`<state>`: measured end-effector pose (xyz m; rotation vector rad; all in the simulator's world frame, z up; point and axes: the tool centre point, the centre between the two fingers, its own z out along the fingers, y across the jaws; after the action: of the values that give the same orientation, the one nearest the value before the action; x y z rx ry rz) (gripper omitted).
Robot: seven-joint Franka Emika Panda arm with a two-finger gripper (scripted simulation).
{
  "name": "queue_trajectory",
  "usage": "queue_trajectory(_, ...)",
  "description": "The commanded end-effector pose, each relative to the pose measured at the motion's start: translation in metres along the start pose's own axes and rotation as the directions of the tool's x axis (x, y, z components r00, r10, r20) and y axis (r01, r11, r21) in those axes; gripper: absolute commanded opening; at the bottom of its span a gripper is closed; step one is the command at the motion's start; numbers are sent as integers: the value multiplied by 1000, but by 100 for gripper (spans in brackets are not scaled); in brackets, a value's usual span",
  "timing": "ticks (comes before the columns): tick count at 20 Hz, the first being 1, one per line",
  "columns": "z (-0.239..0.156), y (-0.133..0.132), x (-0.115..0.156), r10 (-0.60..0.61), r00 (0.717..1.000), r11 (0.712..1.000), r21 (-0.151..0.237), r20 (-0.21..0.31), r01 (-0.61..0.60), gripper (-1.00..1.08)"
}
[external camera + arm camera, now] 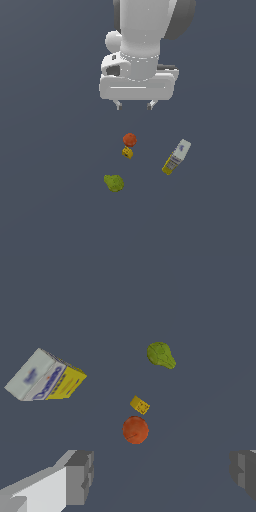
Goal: Pick up a designated object from a clutter of objects.
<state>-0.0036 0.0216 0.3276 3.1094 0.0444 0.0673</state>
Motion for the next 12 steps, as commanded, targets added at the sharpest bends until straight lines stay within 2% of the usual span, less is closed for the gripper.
queue_trajectory(1, 0, 0, 0, 0, 1000, 1000, 0, 0, 0, 100)
queue_trajectory(12, -16, 25, 13, 34, 999, 999, -5, -36, -34, 100)
